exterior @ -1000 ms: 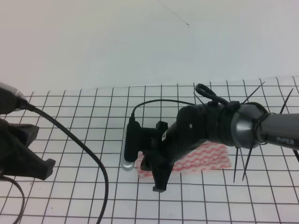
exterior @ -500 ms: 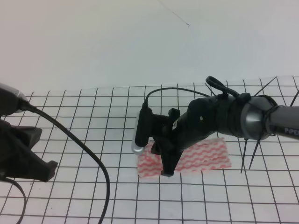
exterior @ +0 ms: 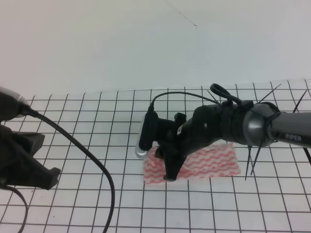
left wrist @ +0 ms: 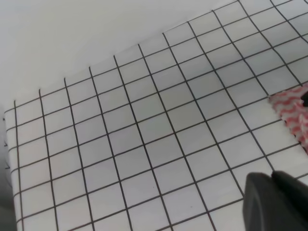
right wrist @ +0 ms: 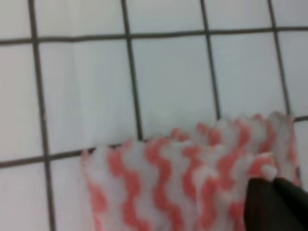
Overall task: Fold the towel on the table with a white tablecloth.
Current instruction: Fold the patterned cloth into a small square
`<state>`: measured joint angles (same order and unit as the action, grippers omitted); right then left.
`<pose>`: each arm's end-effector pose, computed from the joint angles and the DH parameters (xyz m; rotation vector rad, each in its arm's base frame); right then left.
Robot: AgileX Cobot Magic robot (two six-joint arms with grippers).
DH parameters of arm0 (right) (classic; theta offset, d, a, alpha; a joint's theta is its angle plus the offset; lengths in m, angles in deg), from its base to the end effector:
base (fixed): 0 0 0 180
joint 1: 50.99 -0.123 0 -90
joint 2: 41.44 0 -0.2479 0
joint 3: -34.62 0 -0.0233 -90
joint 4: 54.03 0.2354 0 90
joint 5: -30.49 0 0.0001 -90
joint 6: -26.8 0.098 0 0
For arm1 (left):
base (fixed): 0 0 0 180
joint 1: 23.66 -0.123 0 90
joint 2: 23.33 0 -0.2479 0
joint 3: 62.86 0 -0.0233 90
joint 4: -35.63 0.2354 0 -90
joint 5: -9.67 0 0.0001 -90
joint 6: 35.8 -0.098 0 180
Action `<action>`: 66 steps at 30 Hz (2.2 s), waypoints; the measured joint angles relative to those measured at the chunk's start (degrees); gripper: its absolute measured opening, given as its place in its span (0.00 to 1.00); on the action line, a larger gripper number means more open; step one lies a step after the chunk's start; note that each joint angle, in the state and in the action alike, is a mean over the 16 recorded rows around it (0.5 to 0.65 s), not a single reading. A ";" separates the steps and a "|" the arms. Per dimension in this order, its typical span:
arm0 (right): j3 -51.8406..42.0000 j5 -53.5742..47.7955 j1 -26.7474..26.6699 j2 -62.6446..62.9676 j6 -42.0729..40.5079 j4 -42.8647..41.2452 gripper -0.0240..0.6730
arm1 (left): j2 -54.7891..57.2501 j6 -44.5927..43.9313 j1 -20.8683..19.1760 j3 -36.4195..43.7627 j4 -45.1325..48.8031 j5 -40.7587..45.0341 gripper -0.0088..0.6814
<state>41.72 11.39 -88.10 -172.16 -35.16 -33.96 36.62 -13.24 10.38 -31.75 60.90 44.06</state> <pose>0.3371 0.2688 0.1235 -1.6225 1.8577 0.0953 0.1720 -0.0876 0.3049 0.4626 2.0754 -0.1034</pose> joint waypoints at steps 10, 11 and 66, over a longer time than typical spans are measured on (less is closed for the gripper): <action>3.57 -0.20 0.02 -1.35 -0.13 1.32 0.04 | 0.00 0.00 0.00 0.00 0.00 0.00 0.01; 3.83 -0.25 0.02 -1.44 -0.16 1.43 0.04 | -0.01 0.00 0.00 0.00 0.00 0.00 0.01; 5.97 -31.52 18.74 5.22 34.24 -3.50 0.08 | 12.17 -7.97 0.09 0.00 -13.59 -13.30 0.01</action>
<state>47.68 -20.13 -69.36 -166.94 -0.92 -37.46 48.79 -21.20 10.47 -31.75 47.30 30.76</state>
